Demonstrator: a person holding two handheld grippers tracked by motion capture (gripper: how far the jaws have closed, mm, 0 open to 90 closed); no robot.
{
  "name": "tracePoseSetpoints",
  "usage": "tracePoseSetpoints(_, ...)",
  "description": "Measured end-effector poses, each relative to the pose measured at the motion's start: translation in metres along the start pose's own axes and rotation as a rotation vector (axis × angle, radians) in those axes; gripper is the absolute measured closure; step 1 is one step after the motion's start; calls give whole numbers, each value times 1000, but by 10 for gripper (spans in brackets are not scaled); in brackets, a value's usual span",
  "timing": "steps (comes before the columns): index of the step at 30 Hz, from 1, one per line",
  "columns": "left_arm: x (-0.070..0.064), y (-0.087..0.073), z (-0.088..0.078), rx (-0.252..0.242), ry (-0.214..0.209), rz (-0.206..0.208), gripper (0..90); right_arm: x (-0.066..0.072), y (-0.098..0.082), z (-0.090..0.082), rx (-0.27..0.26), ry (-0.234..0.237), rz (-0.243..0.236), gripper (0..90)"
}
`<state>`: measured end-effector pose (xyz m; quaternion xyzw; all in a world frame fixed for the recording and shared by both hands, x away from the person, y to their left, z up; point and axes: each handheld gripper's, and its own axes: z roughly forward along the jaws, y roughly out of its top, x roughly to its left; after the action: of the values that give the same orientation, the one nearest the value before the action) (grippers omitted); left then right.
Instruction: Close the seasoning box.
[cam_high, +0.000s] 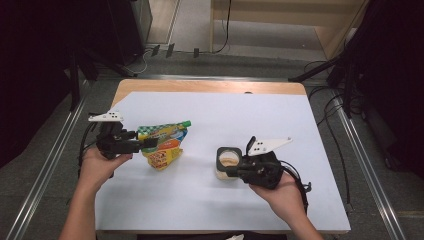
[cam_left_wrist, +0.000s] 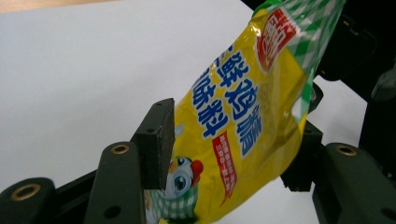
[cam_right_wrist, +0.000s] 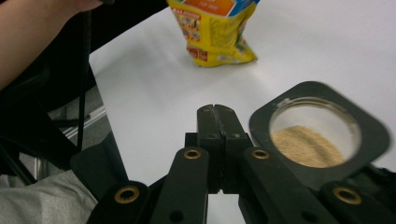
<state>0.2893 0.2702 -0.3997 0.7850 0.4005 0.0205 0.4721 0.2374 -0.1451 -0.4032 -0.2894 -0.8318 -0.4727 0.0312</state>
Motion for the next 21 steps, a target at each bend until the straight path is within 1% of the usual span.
tracePoseSetpoints(1, 0, -1, 0, 2, 5, 0, 463, -1, 1, -4, -6, -3, -2, 900)
tracePoseSetpoints(3, 0, -4, -1, 3, 2, -4, 463, -2, 4, -13, -16, -20, 1, 900)
tracePoseSetpoints(8, 2, -8, -5, 1, 6, -13, 457, -4, 9, -32, -38, -53, 19, 900)
tracePoseSetpoints(11, 2, -12, -9, -5, 7, -18, 453, -9, 11, -43, -56, -72, 23, 900)
tracePoseSetpoints(16, 4, -18, -14, 7, 12, -34, 450, -18, 10, -60, -87, -112, 43, 900)
tracePoseSetpoints(18, 5, -20, -16, 10, 20, -35, 448, -21, 9, -65, -94, -132, 50, 900)
tracePoseSetpoints(20, 6, -22, -18, 8, 14, -40, 447, -24, 8, -70, -103, -153, 60, 900)
tracePoseSetpoints(21, 6, -23, -20, 8, 18, -40, 443, -26, 8, -72, -106, -158, 68, 900)
